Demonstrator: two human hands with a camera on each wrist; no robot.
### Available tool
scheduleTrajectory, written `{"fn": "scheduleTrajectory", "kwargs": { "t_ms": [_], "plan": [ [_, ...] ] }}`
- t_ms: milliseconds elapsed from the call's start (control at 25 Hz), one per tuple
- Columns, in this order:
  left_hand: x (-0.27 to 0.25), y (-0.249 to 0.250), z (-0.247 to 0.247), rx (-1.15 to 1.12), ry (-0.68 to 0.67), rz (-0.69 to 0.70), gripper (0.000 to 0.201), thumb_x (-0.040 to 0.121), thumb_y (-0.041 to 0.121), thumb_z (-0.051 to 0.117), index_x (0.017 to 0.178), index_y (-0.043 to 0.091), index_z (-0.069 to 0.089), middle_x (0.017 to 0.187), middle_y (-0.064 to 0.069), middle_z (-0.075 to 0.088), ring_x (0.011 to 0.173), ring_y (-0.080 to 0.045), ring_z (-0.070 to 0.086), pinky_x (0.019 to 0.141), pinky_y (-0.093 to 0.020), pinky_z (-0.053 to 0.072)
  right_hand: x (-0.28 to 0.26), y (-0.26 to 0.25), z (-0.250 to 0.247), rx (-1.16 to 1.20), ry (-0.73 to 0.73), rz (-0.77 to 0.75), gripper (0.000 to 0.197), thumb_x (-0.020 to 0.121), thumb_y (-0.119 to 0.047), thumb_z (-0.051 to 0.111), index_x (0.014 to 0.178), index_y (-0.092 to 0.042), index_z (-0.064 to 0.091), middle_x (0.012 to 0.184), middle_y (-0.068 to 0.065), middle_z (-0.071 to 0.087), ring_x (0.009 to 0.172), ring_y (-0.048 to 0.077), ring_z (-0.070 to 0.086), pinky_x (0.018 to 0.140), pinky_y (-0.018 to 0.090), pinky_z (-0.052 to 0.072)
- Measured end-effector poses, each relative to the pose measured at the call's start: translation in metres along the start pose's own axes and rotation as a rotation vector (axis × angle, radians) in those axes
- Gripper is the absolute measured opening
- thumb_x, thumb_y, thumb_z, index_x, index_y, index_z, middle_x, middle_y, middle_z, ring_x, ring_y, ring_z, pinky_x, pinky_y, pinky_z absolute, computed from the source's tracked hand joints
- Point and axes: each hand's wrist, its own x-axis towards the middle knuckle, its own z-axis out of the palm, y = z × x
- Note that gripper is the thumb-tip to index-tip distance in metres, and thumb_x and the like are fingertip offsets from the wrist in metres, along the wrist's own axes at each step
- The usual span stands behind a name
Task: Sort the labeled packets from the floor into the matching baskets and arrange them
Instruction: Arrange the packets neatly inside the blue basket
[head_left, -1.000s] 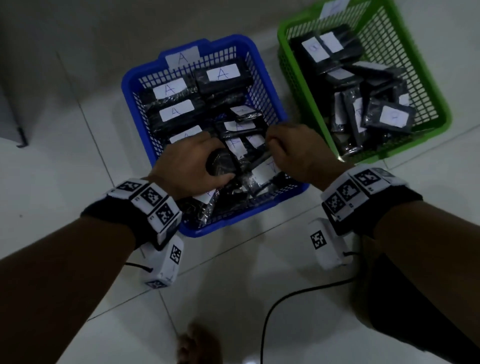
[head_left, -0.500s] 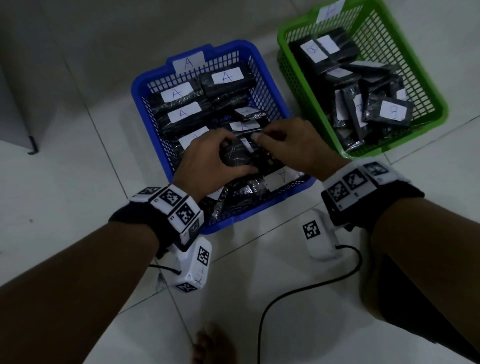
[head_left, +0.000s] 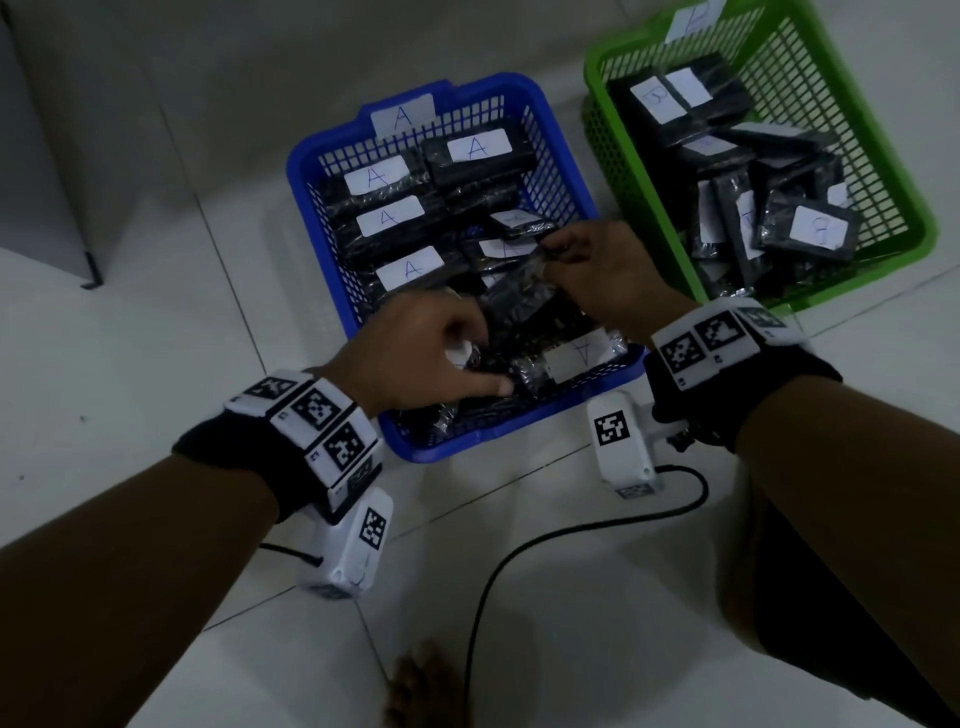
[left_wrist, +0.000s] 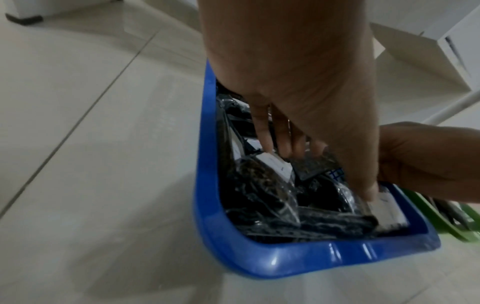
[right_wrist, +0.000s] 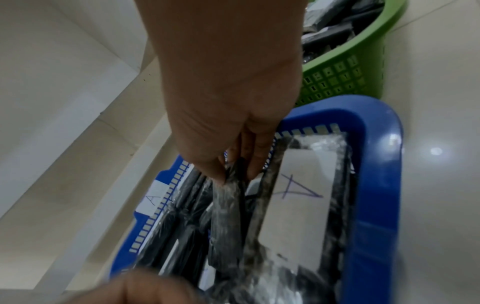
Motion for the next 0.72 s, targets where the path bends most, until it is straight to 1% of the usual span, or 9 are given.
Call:
{"fn": "scheduleTrajectory", "kwargs": {
  "t_ms": [120, 200, 280, 400, 440, 560, 640, 680, 720],
  "plan": [
    [-0.003, 0.002, 0.001, 0.077, -0.255, 0.026, 0.048, 0.064, 0.072, 0.067, 0.088, 0.032, 0.077, 0.077, 0.021, 0.068, 0.072, 0.0, 0.062, 0.07, -0.03, 0.055, 0.004, 0.003, 0.006, -0.033, 0.025, -0.002, 0.024, 0.084, -0.021, 0.073, 0.107, -0.015, 0.069, 0.098, 0.002, 0.068, 0.098, 0.015, 0.064, 0.091, 0.034, 0.054],
    [-0.003, 0.006, 0.001, 0.12, -0.307, 0.059, 0.044, 0.071, 0.066, 0.066, 0.093, 0.03, 0.079, 0.072, 0.032, 0.058, 0.075, 0.001, 0.058, 0.074, -0.025, 0.052, 0.002, 0.003, 0.011, -0.049, 0.013, -0.006, 0.026, 0.084, -0.021, 0.073, 0.109, -0.016, 0.068, 0.099, 0.002, 0.066, 0.101, 0.017, 0.064, 0.093, 0.034, 0.053],
    [-0.006, 0.011, 0.002, 0.199, -0.329, 0.116, 0.044, 0.077, 0.068, 0.058, 0.093, 0.032, 0.078, 0.07, 0.031, 0.054, 0.081, -0.003, 0.055, 0.078, -0.025, 0.049, 0.001, 0.003, 0.013, -0.061, 0.013, -0.013, 0.028, 0.085, -0.021, 0.072, 0.112, -0.014, 0.067, 0.104, 0.005, 0.068, 0.104, 0.017, 0.064, 0.094, 0.034, 0.052],
    [-0.011, 0.015, 0.005, 0.289, -0.362, 0.142, 0.054, 0.076, 0.07, 0.049, 0.099, 0.029, 0.075, 0.085, 0.009, 0.067, 0.091, -0.01, 0.054, 0.08, -0.03, 0.048, -0.002, 0.004, 0.013, -0.054, 0.013, -0.021, 0.031, 0.086, -0.022, 0.072, 0.114, -0.013, 0.066, 0.11, 0.006, 0.068, 0.106, 0.017, 0.062, 0.096, 0.033, 0.051],
    [-0.012, 0.014, 0.006, 0.269, -0.367, 0.143, 0.055, 0.077, 0.068, 0.049, 0.102, 0.026, 0.074, 0.089, 0.006, 0.068, 0.091, -0.012, 0.055, 0.08, -0.031, 0.048, -0.002, 0.004, 0.013, -0.065, 0.009, -0.025, 0.031, 0.086, -0.022, 0.071, 0.116, -0.013, 0.066, 0.111, 0.006, 0.067, 0.106, 0.016, 0.062, 0.096, 0.031, 0.051],
    [-0.013, 0.017, 0.007, 0.147, -0.386, 0.111, 0.043, 0.082, 0.057, 0.059, 0.114, 0.031, 0.071, 0.096, 0.013, 0.07, 0.086, -0.009, 0.062, 0.078, -0.03, 0.052, -0.001, 0.006, 0.014, -0.069, -0.011, -0.033, 0.035, 0.085, -0.019, 0.072, 0.118, -0.012, 0.065, 0.106, 0.006, 0.066, 0.105, 0.017, 0.062, 0.096, 0.029, 0.05],
    [-0.012, 0.022, 0.003, 0.125, -0.422, 0.034, 0.041, 0.084, 0.049, 0.068, 0.122, 0.035, 0.066, 0.109, 0.016, 0.07, 0.093, -0.004, 0.063, 0.083, -0.026, 0.053, -0.002, 0.005, 0.014, 0.006, -0.028, -0.03, 0.037, 0.083, -0.014, 0.073, 0.119, -0.011, 0.065, 0.098, 0.005, 0.066, 0.1, 0.02, 0.065, 0.092, 0.033, 0.054],
    [-0.011, 0.023, 0.001, 0.121, -0.43, 0.003, 0.041, 0.083, 0.045, 0.071, 0.123, 0.035, 0.065, 0.112, 0.015, 0.07, 0.096, -0.003, 0.063, 0.085, -0.025, 0.053, -0.002, 0.004, 0.013, 0.054, -0.024, -0.026, 0.036, 0.083, -0.012, 0.072, 0.119, -0.012, 0.066, 0.093, 0.003, 0.066, 0.095, 0.019, 0.066, 0.086, 0.03, 0.056],
    [-0.008, 0.024, 0.0, 0.107, -0.427, -0.019, 0.04, 0.082, 0.042, 0.073, 0.121, 0.034, 0.067, 0.111, 0.014, 0.07, 0.095, -0.002, 0.064, 0.085, -0.024, 0.053, -0.001, 0.004, 0.012, 0.097, -0.011, -0.025, 0.035, 0.083, -0.011, 0.071, 0.118, -0.012, 0.066, 0.089, 0.0, 0.065, 0.088, 0.015, 0.066, 0.078, 0.022, 0.056]
  ]
}}
